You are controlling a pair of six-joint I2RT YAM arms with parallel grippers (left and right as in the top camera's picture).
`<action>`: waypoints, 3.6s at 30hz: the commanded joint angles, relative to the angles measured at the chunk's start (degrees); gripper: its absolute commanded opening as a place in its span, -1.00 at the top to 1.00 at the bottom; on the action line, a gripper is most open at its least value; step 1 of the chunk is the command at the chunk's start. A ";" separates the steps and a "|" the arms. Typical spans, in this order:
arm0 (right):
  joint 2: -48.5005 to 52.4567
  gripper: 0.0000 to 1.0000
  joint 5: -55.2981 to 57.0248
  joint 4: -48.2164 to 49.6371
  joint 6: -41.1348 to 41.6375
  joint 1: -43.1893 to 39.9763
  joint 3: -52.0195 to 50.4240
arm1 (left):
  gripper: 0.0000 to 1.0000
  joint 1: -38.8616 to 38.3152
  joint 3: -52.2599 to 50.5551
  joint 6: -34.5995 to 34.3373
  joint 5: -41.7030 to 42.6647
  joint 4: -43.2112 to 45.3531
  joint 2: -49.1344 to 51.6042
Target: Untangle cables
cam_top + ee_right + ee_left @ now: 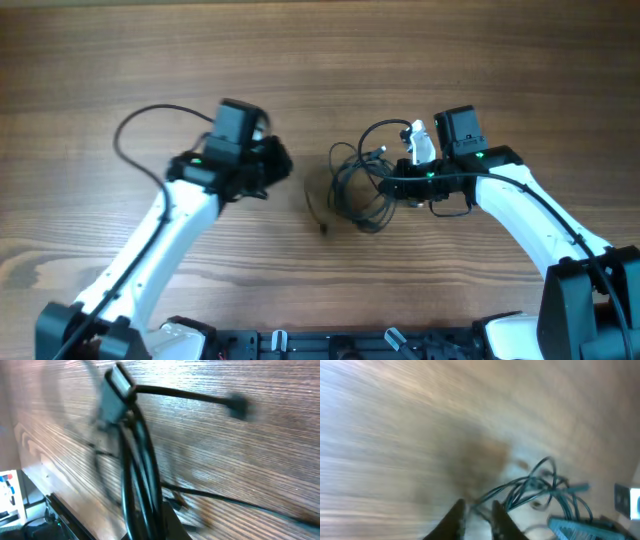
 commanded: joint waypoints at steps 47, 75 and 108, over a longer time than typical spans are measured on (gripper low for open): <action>0.79 0.91 -7.04 1.62 -0.26 -0.09 0.11 | 0.92 -16.55 -0.26 -0.26 0.31 5.81 15.21; 0.79 0.91 -5.95 1.42 -0.13 -0.09 0.13 | 0.73 -9.20 -0.26 -0.09 2.91 4.15 11.89; 0.79 0.91 -5.95 1.03 -0.09 -0.09 0.13 | 0.62 -13.77 -0.26 -0.31 0.04 8.63 13.55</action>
